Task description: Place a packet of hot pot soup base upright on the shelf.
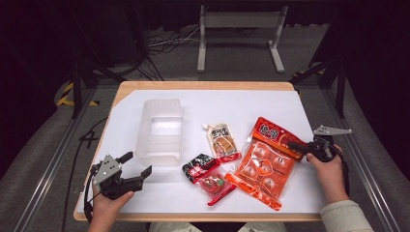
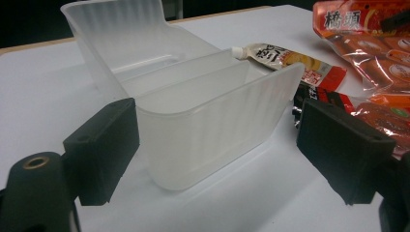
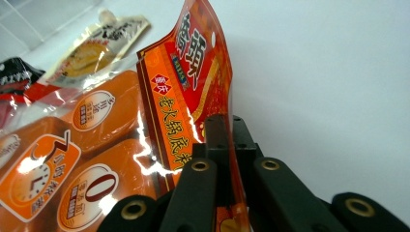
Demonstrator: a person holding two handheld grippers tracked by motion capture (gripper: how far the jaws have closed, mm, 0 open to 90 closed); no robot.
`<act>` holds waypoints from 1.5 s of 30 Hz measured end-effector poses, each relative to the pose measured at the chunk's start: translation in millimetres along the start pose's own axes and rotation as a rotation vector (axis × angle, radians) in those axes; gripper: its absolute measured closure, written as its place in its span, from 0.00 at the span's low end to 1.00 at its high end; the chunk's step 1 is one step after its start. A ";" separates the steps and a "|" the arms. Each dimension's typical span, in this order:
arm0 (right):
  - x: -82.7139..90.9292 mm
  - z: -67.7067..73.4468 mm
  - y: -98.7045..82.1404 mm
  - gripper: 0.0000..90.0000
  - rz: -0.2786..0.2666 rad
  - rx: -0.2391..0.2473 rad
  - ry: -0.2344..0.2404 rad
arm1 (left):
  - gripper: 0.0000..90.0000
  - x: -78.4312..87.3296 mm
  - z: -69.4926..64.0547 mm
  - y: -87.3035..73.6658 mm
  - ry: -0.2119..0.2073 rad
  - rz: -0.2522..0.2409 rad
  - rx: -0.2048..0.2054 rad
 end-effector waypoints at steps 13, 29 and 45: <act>30.9 13.2 22.0 1.00 -0.103 0.015 -0.007 | 0.17 2.8 -5.1 5.7 -0.009 -0.006 -0.008; 69.4 54.2 60.3 1.00 -0.210 0.122 0.020 | 0.17 5.6 -7.8 11.4 -0.014 -0.019 -0.009; 92.1 111.7 91.7 1.00 -0.275 0.271 0.140 | 0.21 10.7 -15.3 27.7 -0.035 -0.078 -0.002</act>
Point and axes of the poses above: each handheld gripper's, and its own axes: x roughly backward along the jaws, y roughly out of its top, z roughly to its left, the point moved 2 cm from there along -x, roughly forward along the jaws, and after that the axes turned 5 degrees about x, right-handed, at the moved point
